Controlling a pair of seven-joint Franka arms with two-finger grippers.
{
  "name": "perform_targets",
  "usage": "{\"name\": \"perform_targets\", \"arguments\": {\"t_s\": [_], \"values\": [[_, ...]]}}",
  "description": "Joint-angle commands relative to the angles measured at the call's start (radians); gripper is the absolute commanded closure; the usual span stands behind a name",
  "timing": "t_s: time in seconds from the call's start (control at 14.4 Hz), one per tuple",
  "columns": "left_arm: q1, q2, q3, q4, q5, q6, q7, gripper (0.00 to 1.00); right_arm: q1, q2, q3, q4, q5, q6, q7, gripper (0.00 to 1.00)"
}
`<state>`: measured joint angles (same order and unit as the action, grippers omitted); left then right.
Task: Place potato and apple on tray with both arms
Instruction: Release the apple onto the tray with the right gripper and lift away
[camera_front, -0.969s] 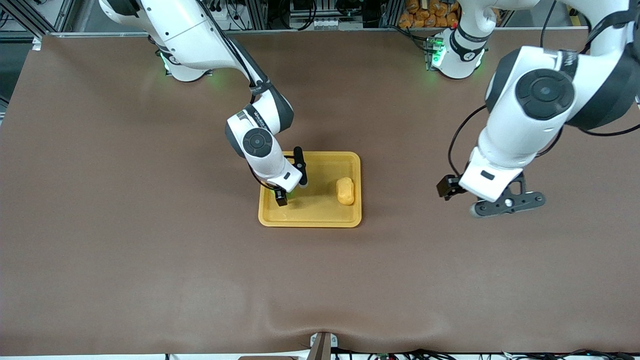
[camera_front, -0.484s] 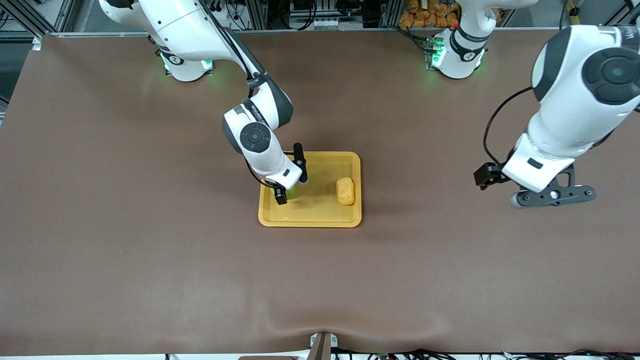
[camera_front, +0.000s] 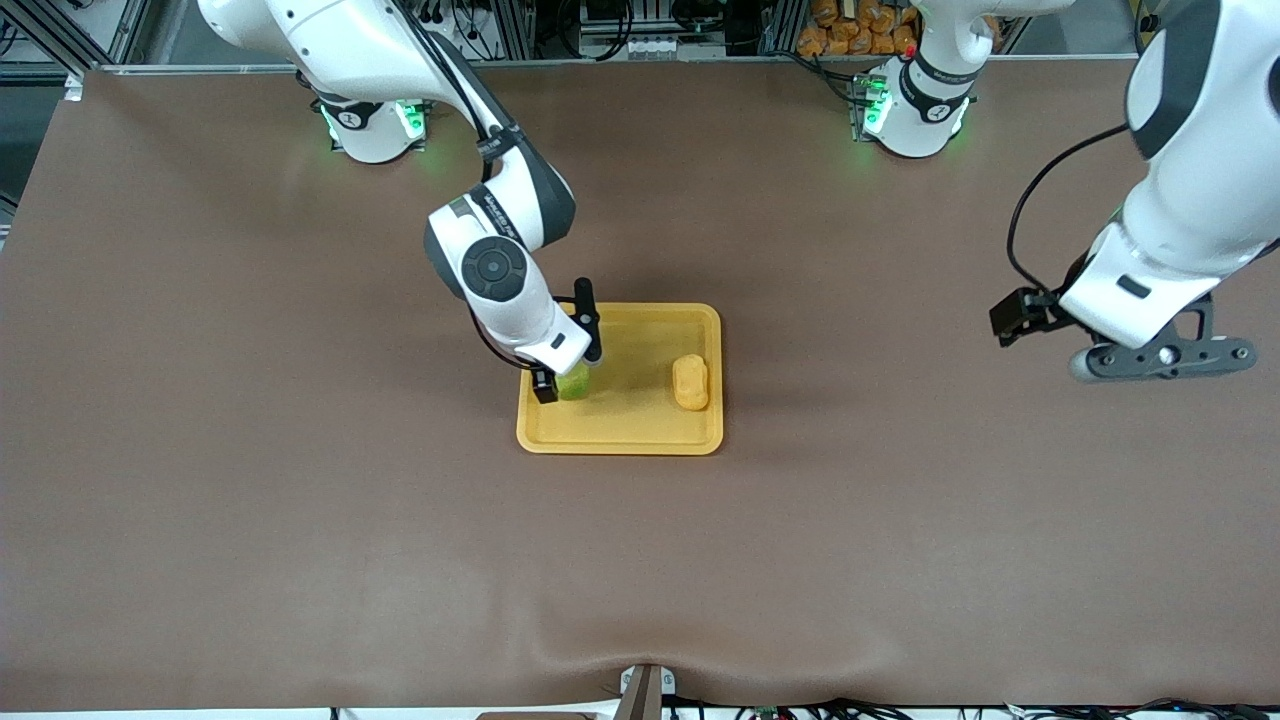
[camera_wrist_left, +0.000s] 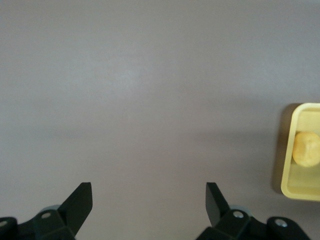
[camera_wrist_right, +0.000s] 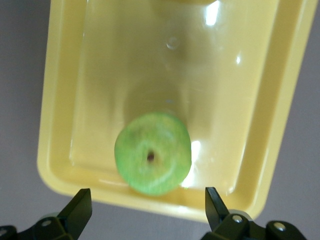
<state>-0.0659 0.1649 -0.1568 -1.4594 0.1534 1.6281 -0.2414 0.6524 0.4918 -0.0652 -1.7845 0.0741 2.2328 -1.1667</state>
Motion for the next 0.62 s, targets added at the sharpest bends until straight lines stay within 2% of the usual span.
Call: {"name": "perform_targets", "arguments": {"t_s": [0.0,0.35,0.48,0.55], "values": [[-0.002,-0.096,0.023,-0.078,-0.041,-0.027,0.028,0.00,-0.065,-0.081,0.010,-0.013,-0.013,-0.071,0.005,0.00],[-0.026,-0.244,0.062,-0.203,-0.107,-0.054,0.028,0.00,-0.167,-0.197,0.012,-0.013,-0.004,-0.145,0.025,0.00],[-0.031,-0.297,0.063,-0.251,-0.110,-0.062,0.028,0.00,-0.217,-0.245,0.010,-0.010,-0.002,-0.192,0.082,0.00],[-0.052,-0.306,0.088,-0.253,-0.110,-0.074,0.027,0.00,-0.240,-0.271,0.010,-0.010,-0.004,-0.209,0.128,0.00]]}}
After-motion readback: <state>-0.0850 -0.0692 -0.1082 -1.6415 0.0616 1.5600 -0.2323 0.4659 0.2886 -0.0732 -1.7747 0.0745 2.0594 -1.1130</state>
